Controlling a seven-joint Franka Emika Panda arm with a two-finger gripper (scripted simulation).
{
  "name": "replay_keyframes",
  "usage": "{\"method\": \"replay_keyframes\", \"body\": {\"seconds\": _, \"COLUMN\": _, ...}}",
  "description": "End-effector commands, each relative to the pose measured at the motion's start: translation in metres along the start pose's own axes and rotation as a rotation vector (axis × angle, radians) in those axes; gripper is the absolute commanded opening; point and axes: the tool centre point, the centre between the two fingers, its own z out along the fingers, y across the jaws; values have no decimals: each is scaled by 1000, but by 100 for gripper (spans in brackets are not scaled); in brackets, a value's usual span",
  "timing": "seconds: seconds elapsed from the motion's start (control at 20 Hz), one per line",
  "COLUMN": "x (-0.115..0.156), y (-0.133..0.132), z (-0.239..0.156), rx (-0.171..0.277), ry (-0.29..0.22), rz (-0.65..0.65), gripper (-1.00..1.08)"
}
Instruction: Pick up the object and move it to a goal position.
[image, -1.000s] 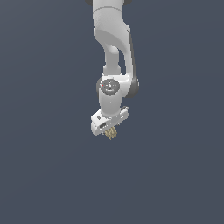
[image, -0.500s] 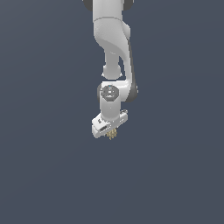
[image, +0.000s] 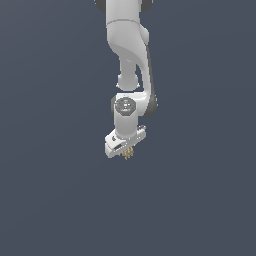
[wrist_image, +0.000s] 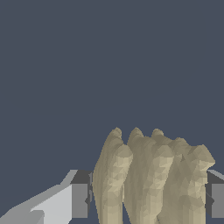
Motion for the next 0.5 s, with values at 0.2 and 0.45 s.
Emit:
{"method": "replay_keyframes", "body": {"seconds": 0.2, "x": 0, "y": -4, "z": -8, "rx": 0, "ry": 0, "rz": 0, "gripper": -100}}
{"method": "replay_keyframes", "body": {"seconds": 0.45, "x": 0, "y": -15, "z": -28, "rx": 0, "ry": 0, "rz": -1, "gripper": -100}}
